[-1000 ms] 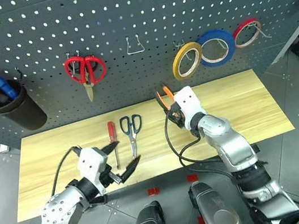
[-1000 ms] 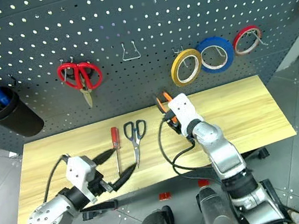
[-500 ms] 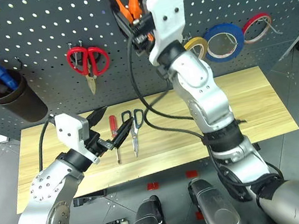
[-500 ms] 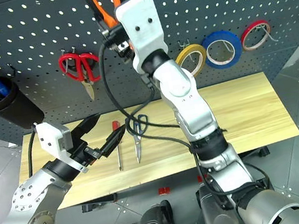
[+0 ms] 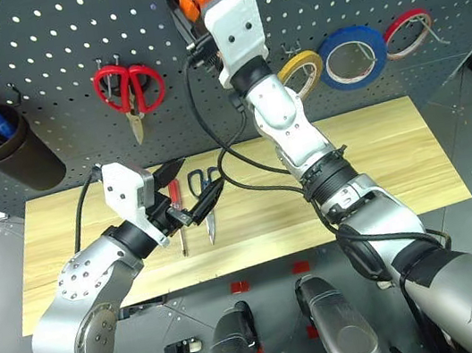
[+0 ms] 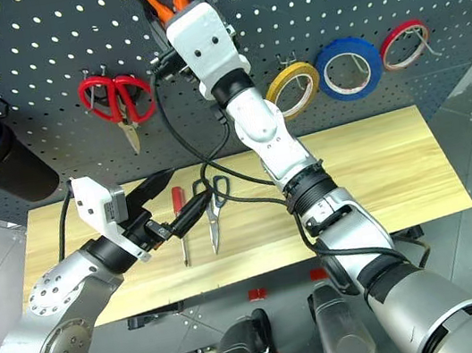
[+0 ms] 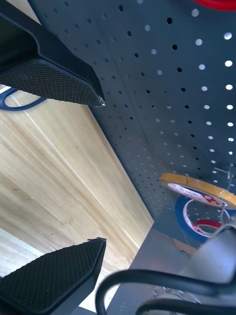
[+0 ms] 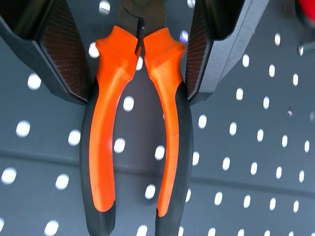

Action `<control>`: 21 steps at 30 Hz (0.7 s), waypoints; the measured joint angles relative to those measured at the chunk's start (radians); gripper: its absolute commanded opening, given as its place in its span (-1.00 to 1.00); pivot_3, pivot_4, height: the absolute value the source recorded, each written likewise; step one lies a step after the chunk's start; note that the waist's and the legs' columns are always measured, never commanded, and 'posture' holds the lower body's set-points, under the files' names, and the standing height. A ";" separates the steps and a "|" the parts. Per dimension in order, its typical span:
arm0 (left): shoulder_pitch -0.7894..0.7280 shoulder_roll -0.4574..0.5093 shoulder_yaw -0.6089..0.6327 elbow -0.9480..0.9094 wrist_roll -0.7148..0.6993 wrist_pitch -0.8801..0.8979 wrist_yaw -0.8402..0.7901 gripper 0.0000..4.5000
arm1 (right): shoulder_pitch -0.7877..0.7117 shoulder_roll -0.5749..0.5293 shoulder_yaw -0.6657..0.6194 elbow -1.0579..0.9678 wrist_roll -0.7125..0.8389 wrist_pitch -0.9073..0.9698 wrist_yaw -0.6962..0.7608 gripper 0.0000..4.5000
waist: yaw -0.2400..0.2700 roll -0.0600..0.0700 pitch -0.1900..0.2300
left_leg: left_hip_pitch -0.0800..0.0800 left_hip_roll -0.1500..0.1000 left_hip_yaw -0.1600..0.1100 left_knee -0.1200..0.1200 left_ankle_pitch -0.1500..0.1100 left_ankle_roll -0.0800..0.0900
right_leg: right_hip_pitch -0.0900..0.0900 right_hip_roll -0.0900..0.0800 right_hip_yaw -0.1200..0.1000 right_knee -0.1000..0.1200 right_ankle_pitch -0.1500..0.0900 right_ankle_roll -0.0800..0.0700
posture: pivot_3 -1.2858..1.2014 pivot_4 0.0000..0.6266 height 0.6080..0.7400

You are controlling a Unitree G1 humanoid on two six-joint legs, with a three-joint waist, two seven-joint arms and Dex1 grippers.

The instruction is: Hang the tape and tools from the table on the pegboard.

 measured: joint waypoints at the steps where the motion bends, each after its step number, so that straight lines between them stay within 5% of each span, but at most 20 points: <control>1: 0.001 0.000 0.000 0.000 0.000 0.001 0.000 1.00 | 0.015 -0.006 0.004 0.007 -0.009 -0.006 -0.001 0.14 | 0.003 0.000 0.001 | 0.000 0.000 0.000 0.000 0.000 0.000 | 0.000 0.000 0.000 0.000 0.000 0.000 | -0.09 0.34 1.00; 10: 0.013 -0.010 -0.006 0.000 0.018 0.012 0.035 1.00 | 0.093 -0.016 0.005 -0.031 0.002 0.042 0.042 0.14 | 0.015 0.000 0.005 | -0.001 0.001 0.001 0.000 0.002 -0.004 | -0.001 0.000 0.001 0.000 0.000 0.000 | -0.10 0.28 1.00; 16: 0.038 -0.026 -0.031 0.014 0.076 0.014 0.089 1.00 | 0.261 -0.007 -0.001 -0.254 0.113 0.299 0.189 1.00 | 0.023 -0.001 0.005 | -0.001 0.001 0.000 0.000 0.002 -0.004 | -0.001 0.000 -0.001 0.001 0.000 0.000 | -0.13 0.20 1.00; 21: 0.047 -0.065 -0.052 0.080 0.126 0.010 0.121 1.00 | 0.392 -0.060 0.051 -0.516 0.143 0.538 0.321 1.00 | 0.022 -0.001 0.004 | -0.006 0.001 0.000 0.001 0.003 -0.005 | -0.005 0.000 -0.001 -0.001 0.000 0.000 | -0.15 0.13 1.00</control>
